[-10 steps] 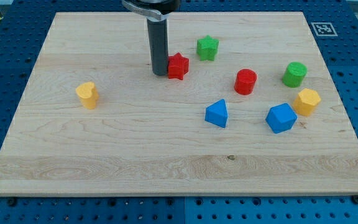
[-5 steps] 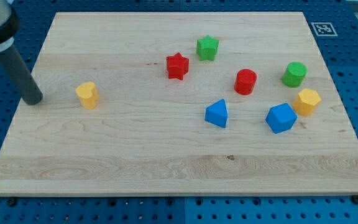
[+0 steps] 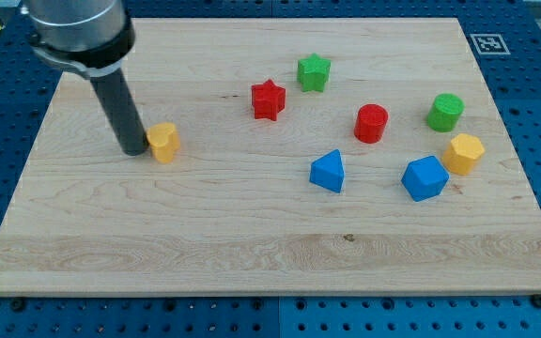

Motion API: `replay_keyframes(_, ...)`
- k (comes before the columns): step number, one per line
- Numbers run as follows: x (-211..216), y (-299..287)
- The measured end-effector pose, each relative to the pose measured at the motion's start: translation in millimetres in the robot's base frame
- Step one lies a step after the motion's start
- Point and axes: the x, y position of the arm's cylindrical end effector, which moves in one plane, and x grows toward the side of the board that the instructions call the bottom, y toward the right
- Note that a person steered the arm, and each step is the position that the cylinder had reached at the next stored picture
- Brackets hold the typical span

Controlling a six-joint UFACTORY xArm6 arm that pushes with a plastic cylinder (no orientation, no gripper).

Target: Put the yellow heart to the bottom of the red star

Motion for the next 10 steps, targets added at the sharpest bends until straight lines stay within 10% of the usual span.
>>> replay_keyframes(10, -24, 92)
